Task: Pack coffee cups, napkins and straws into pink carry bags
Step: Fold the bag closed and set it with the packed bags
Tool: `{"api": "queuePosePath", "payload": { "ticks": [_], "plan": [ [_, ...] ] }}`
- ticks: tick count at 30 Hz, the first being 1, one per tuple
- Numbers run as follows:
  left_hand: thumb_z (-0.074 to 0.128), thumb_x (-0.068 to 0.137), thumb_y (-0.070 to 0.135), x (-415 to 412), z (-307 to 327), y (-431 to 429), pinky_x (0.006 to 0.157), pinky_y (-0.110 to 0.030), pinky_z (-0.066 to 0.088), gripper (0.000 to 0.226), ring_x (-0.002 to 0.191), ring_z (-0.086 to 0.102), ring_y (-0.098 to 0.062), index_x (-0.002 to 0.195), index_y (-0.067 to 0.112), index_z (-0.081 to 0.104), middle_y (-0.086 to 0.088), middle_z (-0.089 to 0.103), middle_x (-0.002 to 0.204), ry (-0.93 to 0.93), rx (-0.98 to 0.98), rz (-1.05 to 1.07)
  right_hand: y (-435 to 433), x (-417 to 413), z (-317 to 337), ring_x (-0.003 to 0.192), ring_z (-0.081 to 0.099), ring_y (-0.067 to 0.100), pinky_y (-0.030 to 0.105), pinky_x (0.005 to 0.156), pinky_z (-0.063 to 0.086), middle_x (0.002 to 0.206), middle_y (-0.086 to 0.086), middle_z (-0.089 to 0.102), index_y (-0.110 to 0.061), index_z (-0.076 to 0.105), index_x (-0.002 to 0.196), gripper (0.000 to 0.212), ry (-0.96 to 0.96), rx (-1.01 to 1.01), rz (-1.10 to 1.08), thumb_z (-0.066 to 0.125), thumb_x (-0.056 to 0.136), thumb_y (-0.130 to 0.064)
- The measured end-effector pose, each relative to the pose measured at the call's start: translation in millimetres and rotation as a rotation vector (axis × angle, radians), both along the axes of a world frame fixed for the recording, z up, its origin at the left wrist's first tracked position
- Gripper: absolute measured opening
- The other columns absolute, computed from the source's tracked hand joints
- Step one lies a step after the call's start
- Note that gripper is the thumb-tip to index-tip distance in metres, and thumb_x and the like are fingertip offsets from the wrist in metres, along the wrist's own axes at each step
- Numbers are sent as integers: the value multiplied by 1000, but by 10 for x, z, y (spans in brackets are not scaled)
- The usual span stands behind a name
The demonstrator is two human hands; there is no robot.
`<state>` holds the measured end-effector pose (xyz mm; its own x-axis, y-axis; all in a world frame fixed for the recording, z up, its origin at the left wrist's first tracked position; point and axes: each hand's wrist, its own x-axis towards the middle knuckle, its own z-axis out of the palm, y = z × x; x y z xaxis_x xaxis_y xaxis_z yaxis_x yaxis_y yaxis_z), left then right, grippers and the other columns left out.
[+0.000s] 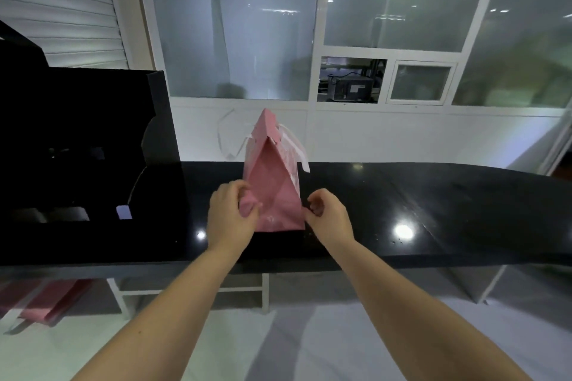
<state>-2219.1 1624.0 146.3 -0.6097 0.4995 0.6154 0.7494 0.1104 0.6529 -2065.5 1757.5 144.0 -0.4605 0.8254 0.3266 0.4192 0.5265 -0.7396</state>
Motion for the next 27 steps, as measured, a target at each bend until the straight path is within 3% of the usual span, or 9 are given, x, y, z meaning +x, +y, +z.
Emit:
{"api": "queuePosePath", "payload": {
  "ticks": [4,6,9,14,20,27],
  "plan": [
    [71,81,28,402,275,126,86,-28,38,30,101,52,-13,108,30,58,10,58,108,477,-141,-106,16,510,271,89,56,8,24,74,49,99,-13,56,-28,59,108,25,-202,225,17,70,86,-28],
    [66,84,29,726,413,285,90,-33,39,33,108,51,-15,116,31,56,9,58,115,597,-233,-179,34,871,439,100,56,14,29,82,50,108,-8,59,-26,60,115,28,-308,337,-10,68,88,-28],
    [57,87,29,1328,610,567,95,-39,36,38,114,47,-21,125,31,54,4,55,121,686,-345,-258,54,1556,678,113,52,22,36,91,45,121,-2,59,-24,60,120,31,-461,470,-110,63,90,-28],
    [51,87,33,2672,876,927,92,-39,33,41,113,45,-23,127,29,50,1,53,122,796,-381,-375,-130,3113,960,113,46,25,38,88,44,124,0,53,-23,56,123,34,-634,485,-355,60,89,-25],
    [52,88,44,5013,1073,836,93,-40,35,42,113,45,-24,127,29,49,-1,51,120,897,-267,-678,-1014,5376,1152,112,47,24,36,86,42,125,0,54,-24,55,124,35,-744,447,-675,62,90,-28],
    [55,87,48,7894,1342,-172,92,-43,35,46,114,45,-27,127,27,49,-4,51,123,922,-6,-1064,-2699,7826,1420,113,50,26,38,90,42,122,2,58,-21,58,121,34,-878,380,-1066,63,88,-29]
  ]
}}
